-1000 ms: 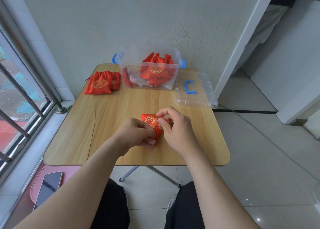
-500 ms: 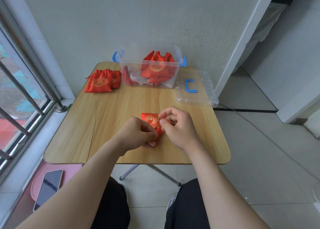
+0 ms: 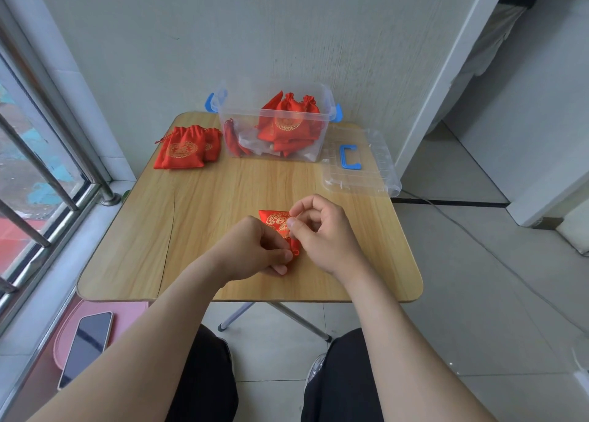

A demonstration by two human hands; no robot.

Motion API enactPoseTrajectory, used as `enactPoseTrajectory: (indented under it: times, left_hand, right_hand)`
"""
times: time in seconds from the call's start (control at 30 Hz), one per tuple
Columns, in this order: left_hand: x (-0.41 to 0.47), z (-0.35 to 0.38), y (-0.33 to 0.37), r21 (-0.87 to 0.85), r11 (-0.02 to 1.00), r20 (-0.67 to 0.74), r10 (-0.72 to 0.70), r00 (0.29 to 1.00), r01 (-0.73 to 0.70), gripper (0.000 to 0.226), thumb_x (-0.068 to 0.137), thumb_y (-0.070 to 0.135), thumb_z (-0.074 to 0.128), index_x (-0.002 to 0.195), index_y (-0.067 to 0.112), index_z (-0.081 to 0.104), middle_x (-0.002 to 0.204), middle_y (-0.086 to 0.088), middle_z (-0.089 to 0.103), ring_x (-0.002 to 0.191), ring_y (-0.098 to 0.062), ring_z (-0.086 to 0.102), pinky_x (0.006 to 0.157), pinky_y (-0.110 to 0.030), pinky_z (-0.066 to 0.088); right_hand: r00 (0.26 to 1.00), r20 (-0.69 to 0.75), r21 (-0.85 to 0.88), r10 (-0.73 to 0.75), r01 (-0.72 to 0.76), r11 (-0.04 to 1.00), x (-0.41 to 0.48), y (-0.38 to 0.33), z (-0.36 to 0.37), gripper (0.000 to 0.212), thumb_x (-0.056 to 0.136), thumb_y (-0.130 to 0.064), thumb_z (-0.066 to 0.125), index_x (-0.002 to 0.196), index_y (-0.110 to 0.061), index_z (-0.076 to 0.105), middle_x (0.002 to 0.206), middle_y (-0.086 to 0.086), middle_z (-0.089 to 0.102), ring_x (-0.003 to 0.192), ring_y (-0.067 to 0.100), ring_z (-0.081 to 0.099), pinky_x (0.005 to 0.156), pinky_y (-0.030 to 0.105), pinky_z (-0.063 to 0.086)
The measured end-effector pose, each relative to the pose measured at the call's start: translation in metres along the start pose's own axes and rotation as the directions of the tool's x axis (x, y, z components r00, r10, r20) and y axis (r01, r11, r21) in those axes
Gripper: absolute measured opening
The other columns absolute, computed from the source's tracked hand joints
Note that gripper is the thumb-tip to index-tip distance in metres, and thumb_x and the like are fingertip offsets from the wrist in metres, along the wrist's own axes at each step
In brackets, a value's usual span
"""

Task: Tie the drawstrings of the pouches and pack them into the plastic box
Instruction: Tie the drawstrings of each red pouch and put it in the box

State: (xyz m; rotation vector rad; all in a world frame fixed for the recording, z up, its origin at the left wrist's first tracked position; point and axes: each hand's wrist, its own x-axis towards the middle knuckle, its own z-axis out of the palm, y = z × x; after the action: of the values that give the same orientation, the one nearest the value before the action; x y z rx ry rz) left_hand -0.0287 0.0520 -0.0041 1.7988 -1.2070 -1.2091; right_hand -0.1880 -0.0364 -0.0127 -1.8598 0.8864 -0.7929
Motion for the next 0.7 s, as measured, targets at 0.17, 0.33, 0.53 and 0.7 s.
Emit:
enactPoseTrajectory:
  times: [0.17,0.33,0.53,0.7]
  left_hand:
    - [0.004,0.001,-0.001,-0.148,0.987,-0.045,-0.068,0.997,0.061,0.009,0.095,0.007,0.075,0.092,0.000,0.078,0.082,-0.019,0.079,0.083,-0.029,0.080,0.080,-0.034,0.066]
    - [0.009,-0.001,-0.004,-0.291,0.954,-0.086,-0.100,0.991,0.071,0.013,0.098,0.006,0.073,0.094,-0.005,0.078,0.081,-0.018,0.075,0.079,-0.024,0.077,0.077,-0.036,0.066]
    - [0.009,-0.002,-0.005,-0.319,0.945,-0.085,-0.102,0.991,0.070,0.016,0.100,0.007,0.071,0.097,-0.008,0.077,0.085,-0.020,0.075,0.078,-0.023,0.075,0.079,-0.038,0.067]
    - [0.011,-0.001,-0.006,-0.322,0.944,-0.115,-0.110,0.987,0.067,0.016,0.099,0.010,0.073,0.095,-0.004,0.078,0.088,-0.019,0.076,0.078,-0.022,0.074,0.081,-0.040,0.067]
  right_hand:
    - [0.998,-0.018,0.079,0.059,-0.057,0.995,0.001,0.005,-0.001,0.020,0.100,-0.012,0.068,0.112,-0.028,0.069,0.094,-0.007,0.080,0.094,0.010,0.075,0.092,0.037,0.060]
    - [0.997,0.032,-0.164,-0.063,0.068,0.984,-0.005,0.007,0.000,0.016,0.090,-0.012,0.077,0.102,-0.023,0.080,0.090,-0.014,0.077,0.084,0.002,0.072,0.076,0.018,0.058]
    - [0.992,0.071,-0.321,-0.103,0.121,0.939,-0.001,0.009,0.005,0.015,0.093,-0.017,0.078,0.095,-0.031,0.083,0.096,-0.014,0.075,0.094,0.011,0.069,0.090,0.037,0.059]
    - [0.992,0.080,-0.374,-0.098,0.121,0.919,-0.001,0.011,0.010,0.021,0.094,-0.013,0.071,0.100,-0.032,0.078,0.099,-0.016,0.072,0.097,0.012,0.066,0.089,0.038,0.060]
